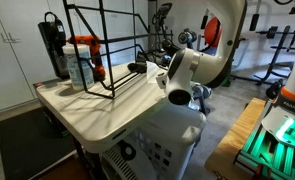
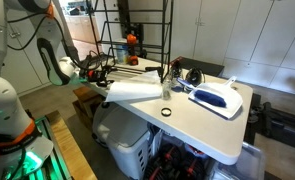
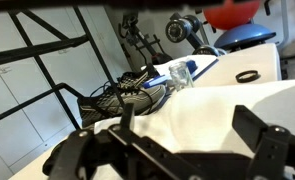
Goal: Put the paper towel on top of the table
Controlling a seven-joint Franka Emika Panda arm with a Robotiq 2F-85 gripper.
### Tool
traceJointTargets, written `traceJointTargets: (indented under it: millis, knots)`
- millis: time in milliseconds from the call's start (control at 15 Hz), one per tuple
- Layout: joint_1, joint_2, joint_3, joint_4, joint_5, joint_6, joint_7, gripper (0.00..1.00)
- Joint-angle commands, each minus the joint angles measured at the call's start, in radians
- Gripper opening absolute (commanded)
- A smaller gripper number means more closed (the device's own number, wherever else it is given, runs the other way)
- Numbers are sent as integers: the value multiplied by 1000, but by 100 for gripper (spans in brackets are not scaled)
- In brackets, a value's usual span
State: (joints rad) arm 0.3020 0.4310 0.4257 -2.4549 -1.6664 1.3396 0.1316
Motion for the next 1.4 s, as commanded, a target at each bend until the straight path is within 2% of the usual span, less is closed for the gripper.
traceJointTargets:
  millis: [0, 333, 733, 1200, 1333]
  knots:
    - [-14, -88, 22, 12, 80, 157, 16, 100]
    - [-15, -244, 22, 15, 249, 377, 37, 100]
    - [-27, -519, -33, -49, 516, 659, -30, 100]
    - [-25, -820, -222, -184, 833, 972, -165, 100]
    - [-44, -898, -289, -247, 868, 1084, -201, 100]
